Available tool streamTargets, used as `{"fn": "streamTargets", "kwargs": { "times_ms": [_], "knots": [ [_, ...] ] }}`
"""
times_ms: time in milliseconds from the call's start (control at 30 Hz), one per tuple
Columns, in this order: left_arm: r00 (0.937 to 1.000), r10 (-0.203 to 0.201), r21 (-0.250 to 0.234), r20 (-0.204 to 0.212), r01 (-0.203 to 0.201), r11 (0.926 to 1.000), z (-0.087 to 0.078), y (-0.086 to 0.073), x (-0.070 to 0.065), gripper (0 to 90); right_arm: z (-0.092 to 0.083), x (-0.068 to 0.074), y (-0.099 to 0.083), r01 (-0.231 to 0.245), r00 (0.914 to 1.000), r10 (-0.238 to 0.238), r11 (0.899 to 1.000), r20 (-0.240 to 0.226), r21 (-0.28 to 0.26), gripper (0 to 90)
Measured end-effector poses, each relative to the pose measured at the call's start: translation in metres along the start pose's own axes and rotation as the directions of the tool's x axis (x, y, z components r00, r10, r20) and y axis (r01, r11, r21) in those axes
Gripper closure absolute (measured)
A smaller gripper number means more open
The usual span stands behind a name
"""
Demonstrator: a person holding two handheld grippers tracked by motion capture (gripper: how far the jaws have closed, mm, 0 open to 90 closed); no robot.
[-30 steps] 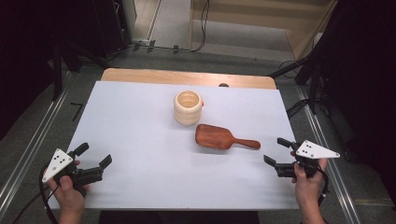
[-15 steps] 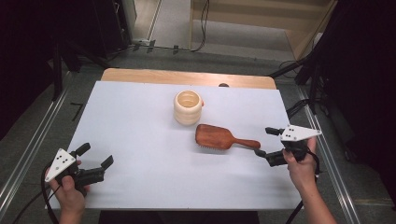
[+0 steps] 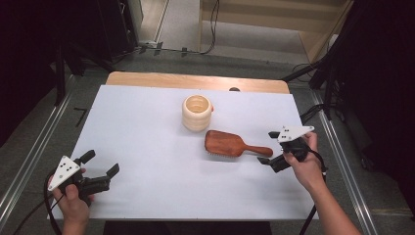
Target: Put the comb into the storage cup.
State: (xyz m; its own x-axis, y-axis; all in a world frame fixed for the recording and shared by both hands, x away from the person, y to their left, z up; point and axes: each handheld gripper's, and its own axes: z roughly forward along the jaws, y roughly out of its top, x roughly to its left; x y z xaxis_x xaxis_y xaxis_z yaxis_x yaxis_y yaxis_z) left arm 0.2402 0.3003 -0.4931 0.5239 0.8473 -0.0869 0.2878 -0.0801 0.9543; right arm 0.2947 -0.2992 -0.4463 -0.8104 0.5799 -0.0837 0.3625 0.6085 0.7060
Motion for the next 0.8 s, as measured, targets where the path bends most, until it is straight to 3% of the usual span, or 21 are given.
{"fn": "streamTargets", "kwargs": {
  "times_ms": [133, 333, 467, 633, 800],
  "knots": [
    [1.0, 0.006, 0.001, 0.0, -0.006, 1.0, 0.0, 0.0, 0.0, 0.1, 0.005, -0.001, 0.003, 0.009, 0.9999, -0.009, 0.999, -0.004, 0.037, 0.2],
    [1.0, 0.006, 0.003, -0.003, -0.006, 1.0, 0.0, 0.0, -0.001, 0.1, 0.011, -0.002, 0.015, 0.057, 0.9982, -0.059, 0.995, 0.014, 0.087, 0.0],
    [1.0, 0.006, 0.004, -0.003, -0.006, 1.0, 0.0, 0.0, -0.001, 0.1, 0.018, -0.004, 0.021, 0.068, 0.9977, -0.068, 0.991, -0.005, 0.115, 0.0],
    [1.0, 0.009, 0.004, -0.002, -0.009, 1.0, 0.001, 0.0, -0.001, 0.1, 0.03, -0.007, 0.025, 0.082, 0.9952, -0.071, 0.981, -0.068, 0.175, 0.0],
    [0.9999, 0.012, 0.007, -0.002, -0.012, 0.9999, 0.001, 0.0, -0.001, 0.1, 0.045, -0.006, 0.028, 0.093, 0.9939, -0.076, 0.967, -0.079, 0.236, 12.6]
  ]
}}
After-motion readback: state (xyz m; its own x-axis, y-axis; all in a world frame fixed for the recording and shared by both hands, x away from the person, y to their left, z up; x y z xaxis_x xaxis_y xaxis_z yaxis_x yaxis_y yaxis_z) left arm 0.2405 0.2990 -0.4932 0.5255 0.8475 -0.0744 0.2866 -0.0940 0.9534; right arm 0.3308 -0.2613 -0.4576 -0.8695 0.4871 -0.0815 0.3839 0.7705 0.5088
